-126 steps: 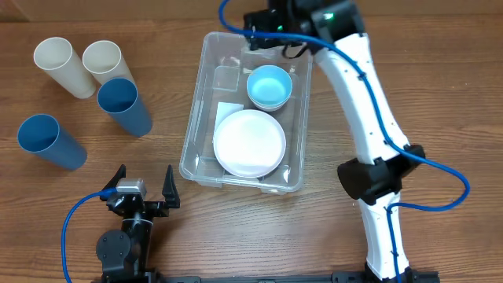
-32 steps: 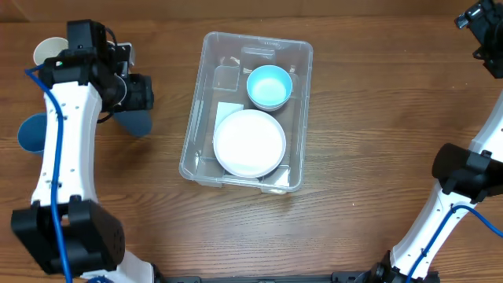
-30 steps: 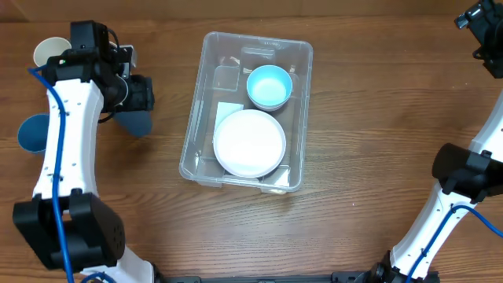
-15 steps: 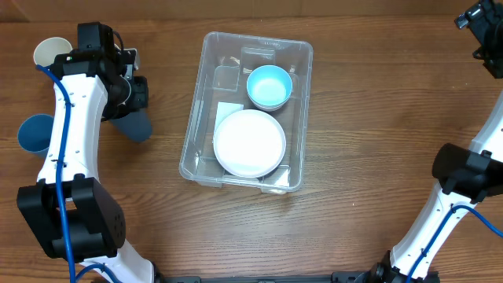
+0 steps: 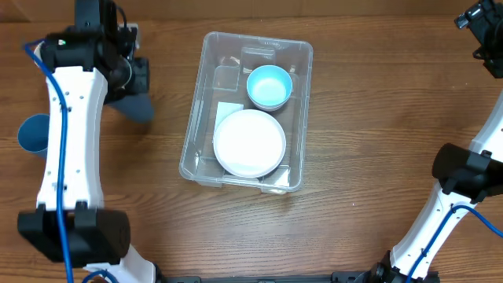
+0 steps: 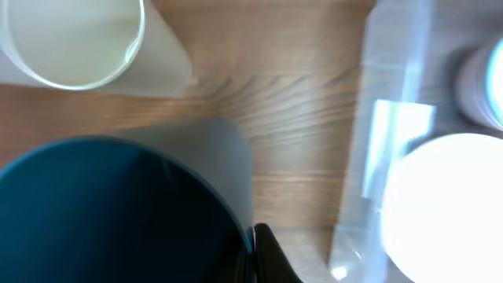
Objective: Pack container
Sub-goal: 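Move the left gripper to the teal cup and grip its rim, then carry the teal cup over the bin and lower it in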
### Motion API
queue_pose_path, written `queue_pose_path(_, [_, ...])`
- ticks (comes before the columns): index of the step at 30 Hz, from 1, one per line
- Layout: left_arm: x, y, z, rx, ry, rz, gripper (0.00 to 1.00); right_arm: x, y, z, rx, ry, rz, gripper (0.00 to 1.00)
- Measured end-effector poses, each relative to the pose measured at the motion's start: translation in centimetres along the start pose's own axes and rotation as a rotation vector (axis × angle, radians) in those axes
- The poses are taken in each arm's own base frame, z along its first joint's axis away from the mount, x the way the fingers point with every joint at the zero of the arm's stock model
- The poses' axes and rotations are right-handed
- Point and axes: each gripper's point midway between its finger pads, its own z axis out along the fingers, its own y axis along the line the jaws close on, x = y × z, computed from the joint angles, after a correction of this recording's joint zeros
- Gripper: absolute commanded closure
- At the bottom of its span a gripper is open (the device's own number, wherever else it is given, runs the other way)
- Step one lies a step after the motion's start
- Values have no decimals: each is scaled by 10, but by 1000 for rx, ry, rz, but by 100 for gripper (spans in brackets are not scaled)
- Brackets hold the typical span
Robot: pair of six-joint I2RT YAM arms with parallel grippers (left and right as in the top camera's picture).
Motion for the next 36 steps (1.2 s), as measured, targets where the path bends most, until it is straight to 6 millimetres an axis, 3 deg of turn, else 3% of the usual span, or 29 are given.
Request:
queue_pose_path(5, [-17, -22, -63, -6, -148, 61, 96, 0, 0, 0, 0, 1, 0, 0])
queue_pose_path(10, [-41, -69, -114, 46, -345, 165, 96, 0, 0, 0, 0, 0, 0, 0])
queue_pose_path(16, [-66, -129, -132, 86, -499, 315, 96, 0, 0, 0, 0, 0, 0, 0])
queue_pose_path(18, [-72, -143, -127, 88, -515, 352, 96, 0, 0, 0, 0, 1, 0, 0])
queue_pose_path(21, [-79, -162, -101, 91, -490, 400, 96, 0, 0, 0, 0, 0, 0, 0])
queue_pose_path(23, [-83, -169, -77, 86, -455, 416, 96, 0, 0, 0, 0, 0, 0, 0])
queue_pose_path(24, [-85, -174, -53, 80, -416, 430, 96, 0, 0, 0, -1, 0, 0, 0])
queue_pose_path(26, [-85, -179, -22, 75, -363, 447, 96, 0, 0, 0, 0, 0, 0, 0])
queue_pose_path(29, [-81, -188, 16, 89, -294, 468, 96, 0, 0, 0, 0, 1, 0, 0])
queue_pose_path(31, [-76, -195, 31, 110, -261, 478, 96, 0, 0, 0, 0, 1, 0, 0])
queue_pose_path(36, [-73, -201, 32, 131, -254, 489, 96, 0, 0, 0, 0, 0, 0, 0])
